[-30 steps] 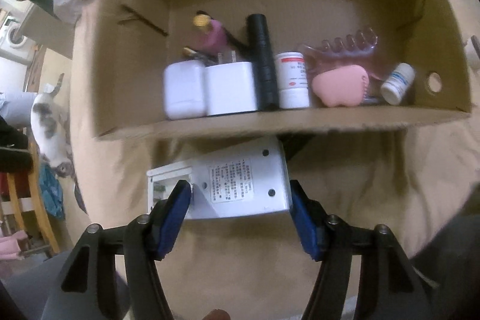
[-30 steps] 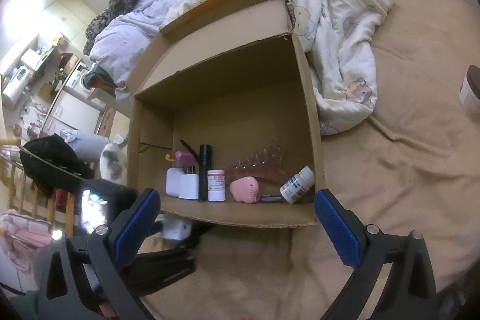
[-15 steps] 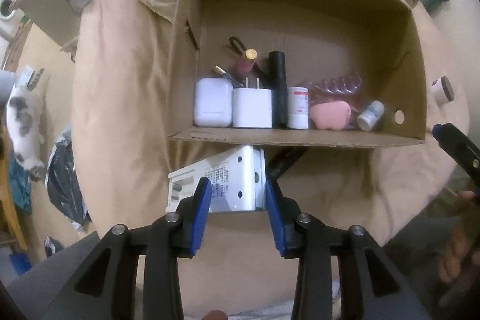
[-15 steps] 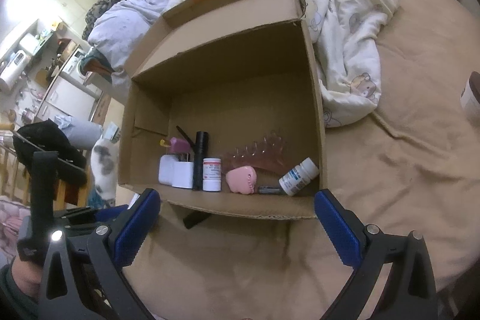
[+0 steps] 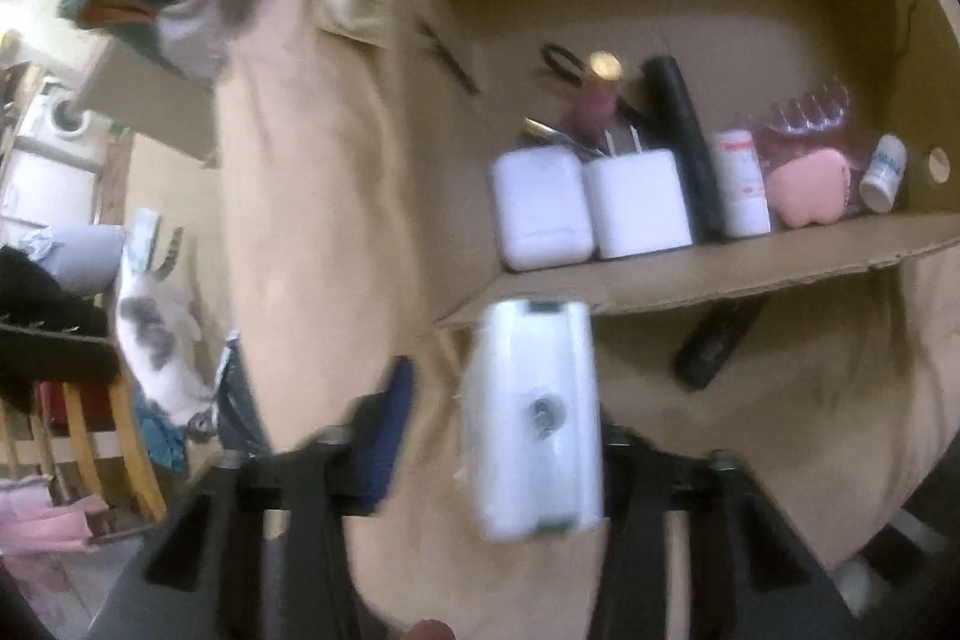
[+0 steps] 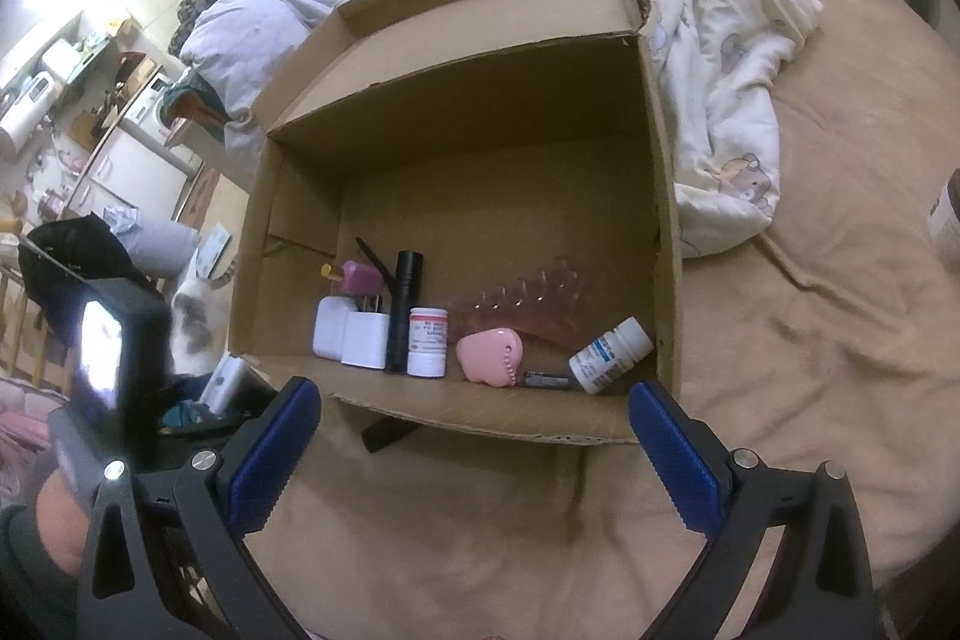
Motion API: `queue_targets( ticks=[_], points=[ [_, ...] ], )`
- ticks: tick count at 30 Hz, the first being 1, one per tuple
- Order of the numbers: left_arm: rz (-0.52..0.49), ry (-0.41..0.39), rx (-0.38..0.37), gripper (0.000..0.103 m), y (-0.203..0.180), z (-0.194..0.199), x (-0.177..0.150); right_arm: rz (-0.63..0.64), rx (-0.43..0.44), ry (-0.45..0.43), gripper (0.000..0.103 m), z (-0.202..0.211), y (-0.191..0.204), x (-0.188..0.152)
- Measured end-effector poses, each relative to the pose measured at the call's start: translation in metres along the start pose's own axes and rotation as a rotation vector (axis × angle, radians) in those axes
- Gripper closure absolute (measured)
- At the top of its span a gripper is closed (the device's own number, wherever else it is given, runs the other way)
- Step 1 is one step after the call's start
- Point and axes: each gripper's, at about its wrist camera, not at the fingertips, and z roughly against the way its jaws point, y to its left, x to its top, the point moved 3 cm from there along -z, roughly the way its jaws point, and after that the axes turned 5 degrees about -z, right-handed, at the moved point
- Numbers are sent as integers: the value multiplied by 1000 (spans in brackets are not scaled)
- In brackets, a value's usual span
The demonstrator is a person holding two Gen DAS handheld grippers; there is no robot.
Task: Organize rigid objects
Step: 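Grasp the black lipstick with the right gripper while the left holds the power strip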
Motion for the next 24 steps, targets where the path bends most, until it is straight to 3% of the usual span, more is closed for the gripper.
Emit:
queue_targets(
  ticks=[5, 10, 17, 19, 24],
  points=[
    [6, -8, -1, 83, -2, 2, -1, 11, 7, 0, 0, 3, 0, -1],
    [72, -22, -66, 84, 8, 18, -4, 11, 15, 8, 0, 4, -4, -2],
    [82, -120, -111, 84, 15, 64, -10, 16, 12, 34, 0, 5, -3, -15],
    [86, -149, -116, 84, 20, 71, -11, 0, 45, 36, 0, 8, -4, -20],
    [134, -194, -153, 84, 29, 72, -10, -41, 90, -19, 0, 22, -6, -29]
  ],
)
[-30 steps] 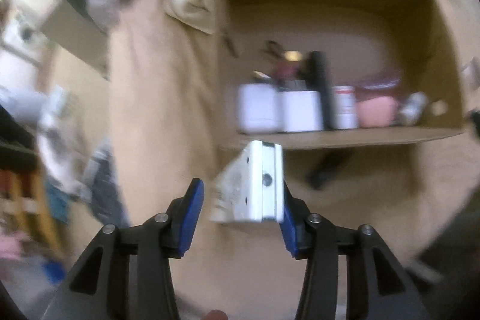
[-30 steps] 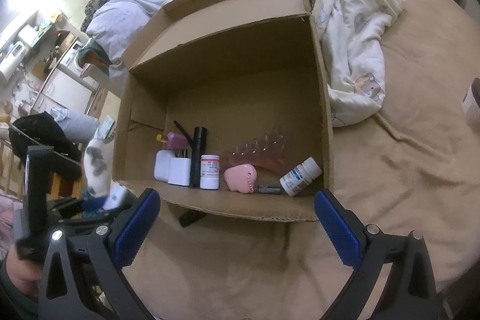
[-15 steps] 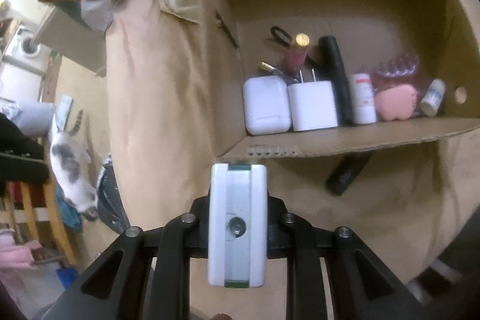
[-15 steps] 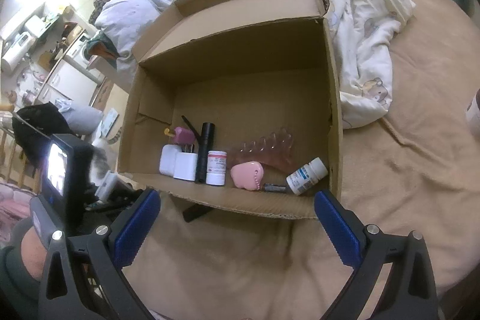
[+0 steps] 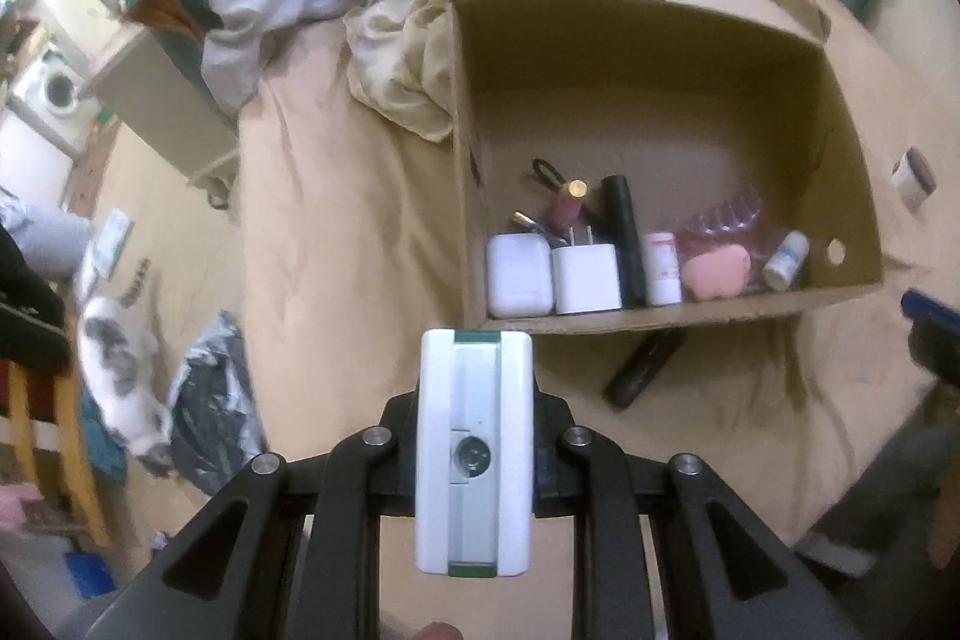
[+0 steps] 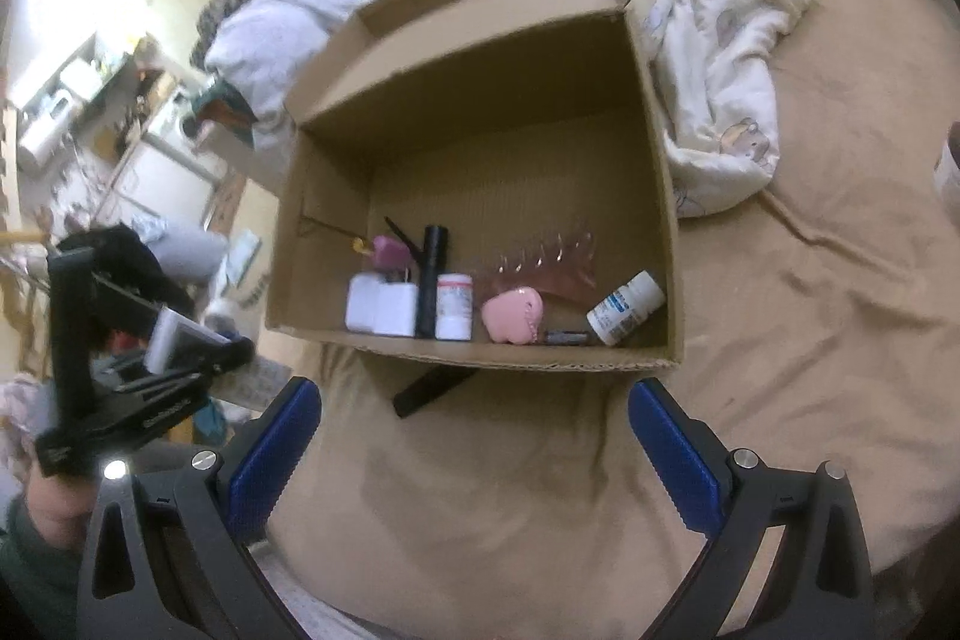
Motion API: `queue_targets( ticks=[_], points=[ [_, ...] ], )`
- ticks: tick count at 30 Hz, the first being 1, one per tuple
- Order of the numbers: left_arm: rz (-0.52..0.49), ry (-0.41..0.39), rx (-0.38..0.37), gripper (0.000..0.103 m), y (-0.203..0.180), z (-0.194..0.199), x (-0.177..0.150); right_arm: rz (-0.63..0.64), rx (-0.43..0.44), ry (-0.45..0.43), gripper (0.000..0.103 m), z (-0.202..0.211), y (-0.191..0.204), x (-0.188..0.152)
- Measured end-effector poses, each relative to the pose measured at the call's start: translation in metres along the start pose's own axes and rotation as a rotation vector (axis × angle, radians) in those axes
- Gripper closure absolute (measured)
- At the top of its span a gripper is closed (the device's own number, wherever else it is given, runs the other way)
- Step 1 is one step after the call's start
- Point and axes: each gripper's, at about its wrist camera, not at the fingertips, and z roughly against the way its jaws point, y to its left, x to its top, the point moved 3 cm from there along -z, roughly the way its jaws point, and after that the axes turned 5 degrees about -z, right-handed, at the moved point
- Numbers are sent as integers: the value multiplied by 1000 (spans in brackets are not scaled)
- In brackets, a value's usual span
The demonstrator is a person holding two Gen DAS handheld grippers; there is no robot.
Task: Organize rigid objects
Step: 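Grasp the black lipstick with the right gripper while the left holds the power strip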
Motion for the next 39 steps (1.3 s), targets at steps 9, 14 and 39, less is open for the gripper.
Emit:
queue_targets(
  ticks=[9, 14, 39],
  points=[
    [-4, -41, -78, 84, -12, 14, 1, 200, -145, 173, 0, -80, 31, -38],
    [29, -36, -96, 84, -2, 17, -4, 438, -229, 238, 0, -137, 56, -55],
    [83, 24, -83, 84, 3, -3, -1, 322, -281, 138, 16, -172, 53, -46]
  ],
)
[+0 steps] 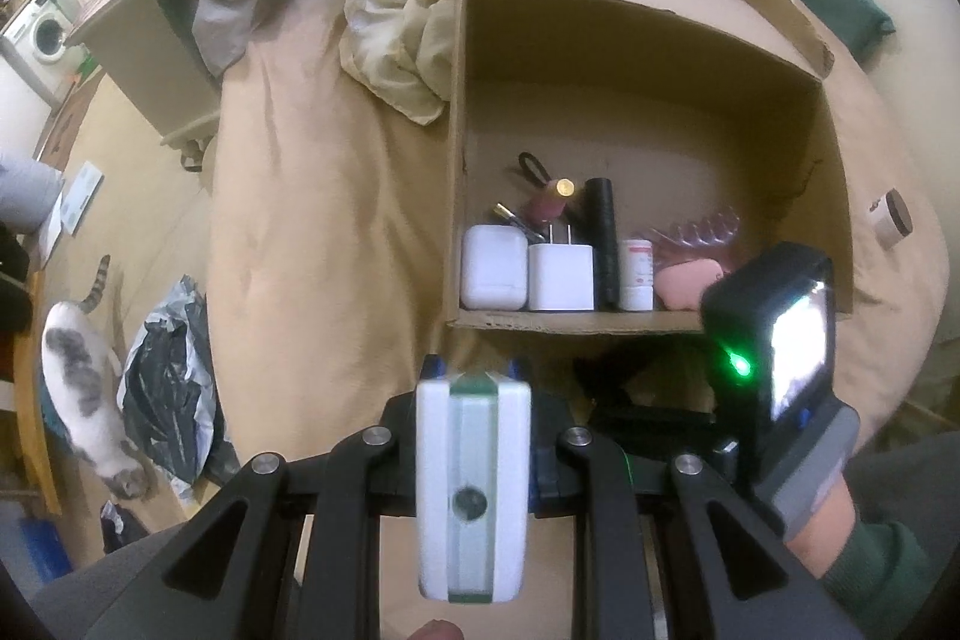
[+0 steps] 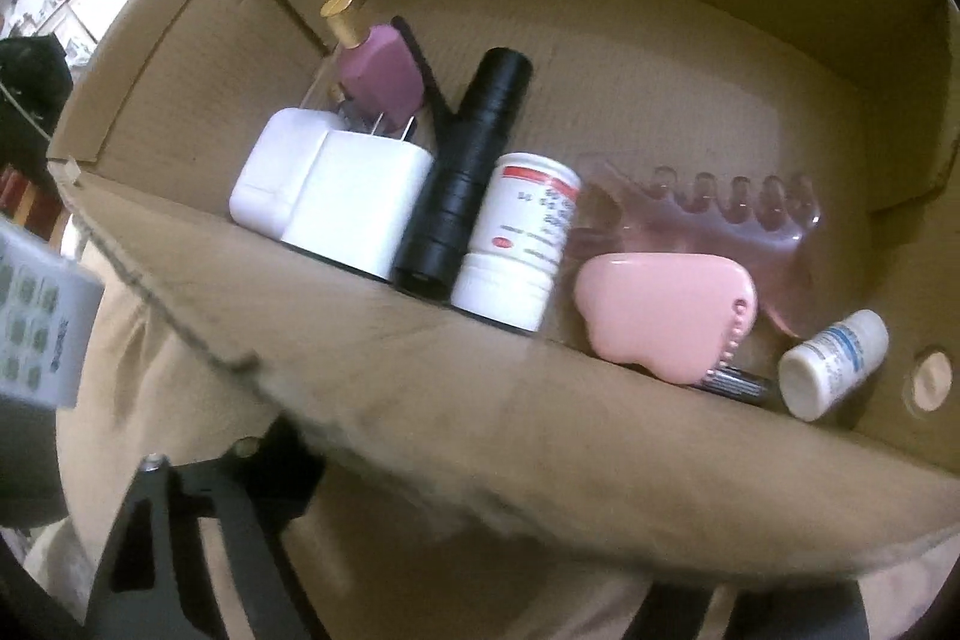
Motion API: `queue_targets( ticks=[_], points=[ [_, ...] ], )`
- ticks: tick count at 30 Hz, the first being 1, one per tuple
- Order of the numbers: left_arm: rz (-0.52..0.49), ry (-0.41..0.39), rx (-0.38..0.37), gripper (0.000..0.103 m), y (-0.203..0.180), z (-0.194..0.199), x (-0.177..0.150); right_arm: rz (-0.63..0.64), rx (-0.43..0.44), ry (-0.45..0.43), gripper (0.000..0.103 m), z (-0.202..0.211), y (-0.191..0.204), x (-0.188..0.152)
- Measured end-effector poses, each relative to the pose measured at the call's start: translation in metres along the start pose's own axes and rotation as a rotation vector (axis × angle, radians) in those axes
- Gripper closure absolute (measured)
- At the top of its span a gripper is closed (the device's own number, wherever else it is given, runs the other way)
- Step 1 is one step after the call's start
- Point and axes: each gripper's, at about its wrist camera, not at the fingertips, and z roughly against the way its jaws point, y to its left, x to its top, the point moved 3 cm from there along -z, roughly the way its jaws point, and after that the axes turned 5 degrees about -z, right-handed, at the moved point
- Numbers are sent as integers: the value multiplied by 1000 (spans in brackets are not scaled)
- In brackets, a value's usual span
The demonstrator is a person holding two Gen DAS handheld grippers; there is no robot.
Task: Organize rigid objects
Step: 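Grasp the black lipstick with the right gripper while the left holds the power strip, then carry the power strip and black lipstick into the box and open both grippers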
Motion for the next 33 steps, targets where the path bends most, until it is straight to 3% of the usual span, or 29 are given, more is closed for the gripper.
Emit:
queue_targets(
  ticks=[12, 20, 25, 33],
  points=[
    [-4, 8, 22, 84, 2, -6, 1, 22, 41, 30, 17, 27, -10, -15],
    [-5, -8, 37, 84, 3, -1, -1, -4, 89, 91, 17, 83, -29, -37],
    [-30, -28, 42, 84, 0, 10, 1, -32, 118, 15, 17, 139, -51, -30],
    [-6, -130, 25, 84, 2, 53, 32, -72, 145, -161, 17, 198, -71, 30]
  ],
)
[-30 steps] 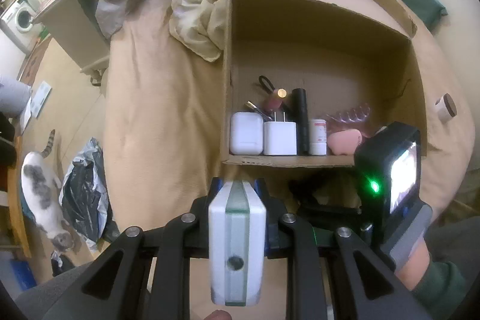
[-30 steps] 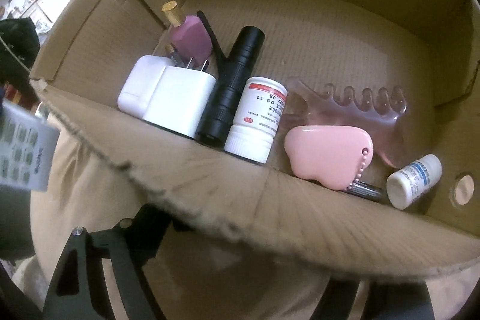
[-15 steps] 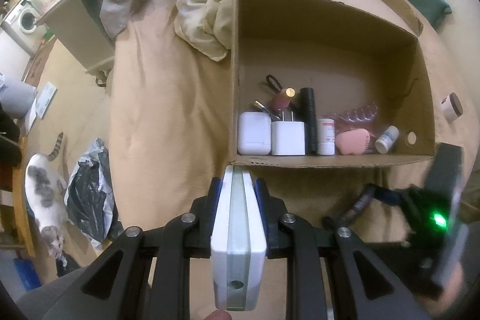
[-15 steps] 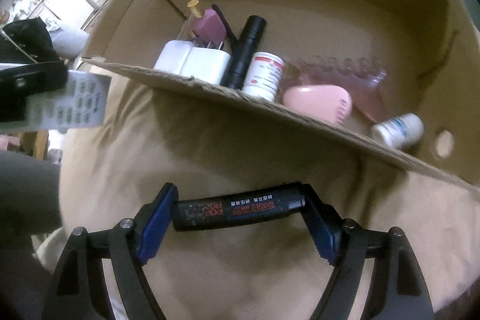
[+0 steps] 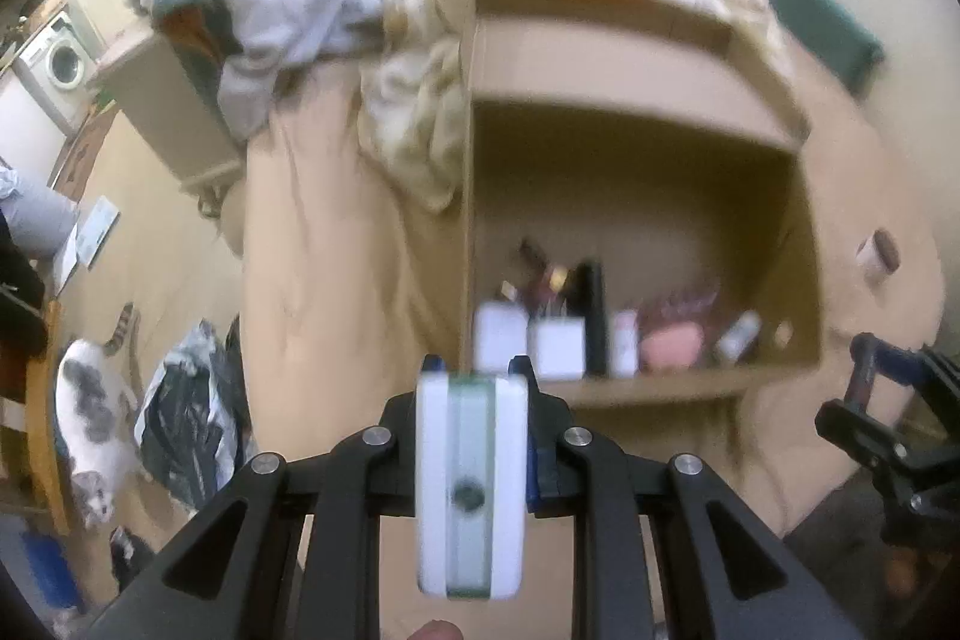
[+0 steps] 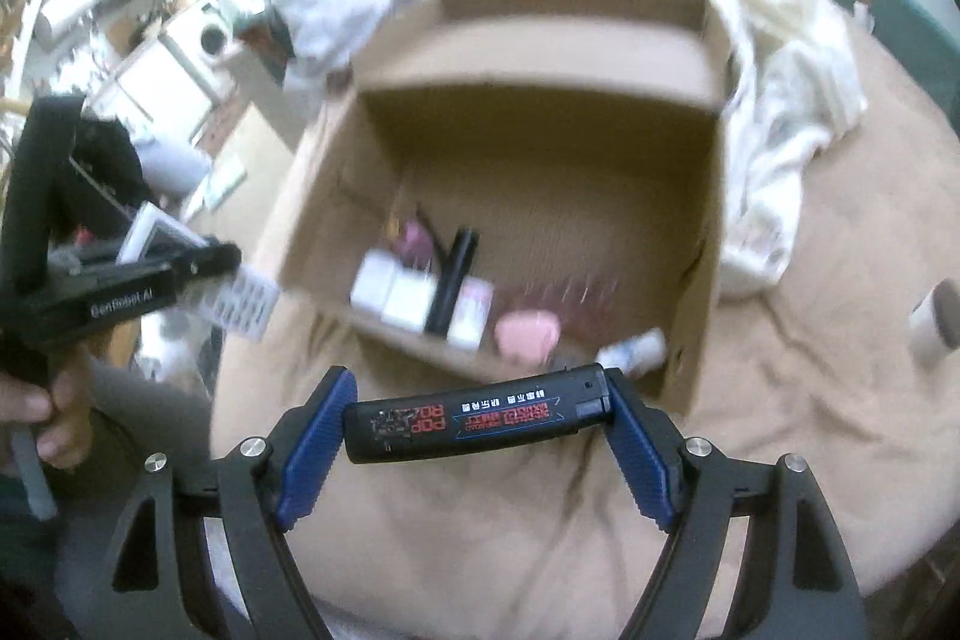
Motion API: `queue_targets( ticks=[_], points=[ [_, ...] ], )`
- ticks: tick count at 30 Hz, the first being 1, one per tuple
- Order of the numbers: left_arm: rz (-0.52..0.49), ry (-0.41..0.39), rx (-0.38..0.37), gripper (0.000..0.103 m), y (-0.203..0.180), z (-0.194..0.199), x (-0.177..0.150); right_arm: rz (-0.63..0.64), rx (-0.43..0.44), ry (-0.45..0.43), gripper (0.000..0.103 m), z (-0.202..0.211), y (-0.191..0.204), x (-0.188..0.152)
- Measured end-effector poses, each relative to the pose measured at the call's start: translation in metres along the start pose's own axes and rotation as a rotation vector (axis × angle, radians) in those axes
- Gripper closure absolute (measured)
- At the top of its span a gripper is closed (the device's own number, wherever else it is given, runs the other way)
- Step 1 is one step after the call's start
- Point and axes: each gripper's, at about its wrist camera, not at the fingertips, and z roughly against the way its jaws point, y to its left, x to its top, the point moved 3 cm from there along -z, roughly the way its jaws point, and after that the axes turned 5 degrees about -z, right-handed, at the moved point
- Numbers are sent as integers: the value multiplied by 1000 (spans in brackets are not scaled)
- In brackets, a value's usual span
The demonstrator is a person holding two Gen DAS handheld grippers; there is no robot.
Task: Organize rigid objects
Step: 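Carry the power strip and black lipstick into the box and open both grippers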
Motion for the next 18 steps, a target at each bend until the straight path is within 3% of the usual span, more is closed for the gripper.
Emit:
queue_targets(
  ticks=[4, 9, 14, 18],
  points=[
    [-11, -64, -15, 84, -9, 18, 34, 8, -2, -74, 17, 7, 0, 30],
    [-41, -88, -48, 84, -26, 18, 69, -21, 12, -124, 17, -3, -8, 62],
    [-41, -90, -34, 84, -37, -9, 89, -17, -2, -145, 17, -27, -14, 79],
    [-44, -109, -41, 84, -45, -43, 85, -52, 9, -96, 17, -58, -25, 72]
  ],
)
